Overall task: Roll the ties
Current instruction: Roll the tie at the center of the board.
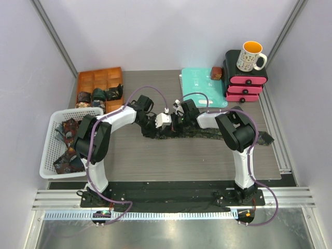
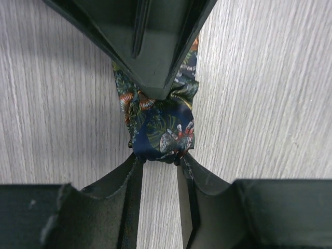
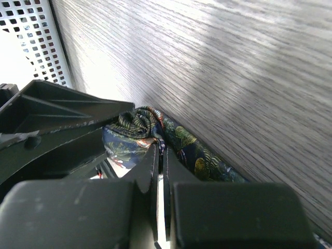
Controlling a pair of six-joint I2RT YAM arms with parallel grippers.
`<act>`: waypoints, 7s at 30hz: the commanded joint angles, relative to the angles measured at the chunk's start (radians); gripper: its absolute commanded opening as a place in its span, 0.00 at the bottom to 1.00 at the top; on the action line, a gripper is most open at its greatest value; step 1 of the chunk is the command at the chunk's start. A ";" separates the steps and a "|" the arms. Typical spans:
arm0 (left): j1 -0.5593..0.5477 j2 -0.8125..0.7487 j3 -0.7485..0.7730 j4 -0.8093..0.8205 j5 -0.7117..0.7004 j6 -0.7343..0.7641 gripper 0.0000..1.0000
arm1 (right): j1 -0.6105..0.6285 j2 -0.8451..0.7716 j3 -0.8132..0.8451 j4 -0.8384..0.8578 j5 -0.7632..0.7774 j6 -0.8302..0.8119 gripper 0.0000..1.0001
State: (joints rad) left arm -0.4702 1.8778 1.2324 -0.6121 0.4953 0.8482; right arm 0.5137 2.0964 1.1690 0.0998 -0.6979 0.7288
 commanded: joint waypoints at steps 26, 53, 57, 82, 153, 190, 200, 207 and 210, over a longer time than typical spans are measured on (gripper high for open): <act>-0.143 0.110 0.183 -0.040 -0.005 -0.051 0.46 | -0.004 0.067 -0.002 0.035 0.044 0.063 0.01; -0.177 0.179 0.137 -0.103 -0.259 -0.120 0.15 | -0.184 -0.136 0.069 -0.281 -0.063 -0.131 0.29; -0.177 0.187 0.160 -0.109 -0.256 -0.124 0.20 | -0.162 -0.157 -0.020 -0.059 -0.107 0.067 0.45; -0.159 0.172 0.136 -0.112 -0.247 -0.115 0.20 | -0.178 -0.151 0.013 -0.133 -0.094 -0.102 0.42; -0.054 0.162 0.161 -0.118 -0.136 -0.139 0.08 | -0.161 -0.424 -0.161 -0.428 0.275 -1.712 0.01; -0.067 0.070 0.032 0.000 -0.185 -0.115 0.05 | -0.132 -0.584 -0.272 -0.503 0.235 -1.746 0.44; -0.068 0.075 0.035 -0.005 -0.185 -0.097 0.06 | -0.273 -0.466 -0.040 -0.489 0.058 -0.794 0.33; -0.070 0.070 0.027 -0.005 -0.187 -0.097 0.06 | -0.262 -0.354 -0.127 -0.169 -0.009 -0.113 0.31; -0.070 0.067 0.019 -0.003 -0.187 -0.100 0.06 | -0.212 -0.316 -0.150 -0.062 -0.008 0.045 0.31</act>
State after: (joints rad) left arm -0.5377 1.9232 1.2968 -0.5682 0.3550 0.7387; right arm 0.2420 1.7424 1.0496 -0.1673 -0.6594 0.3717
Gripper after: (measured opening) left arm 0.297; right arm 0.304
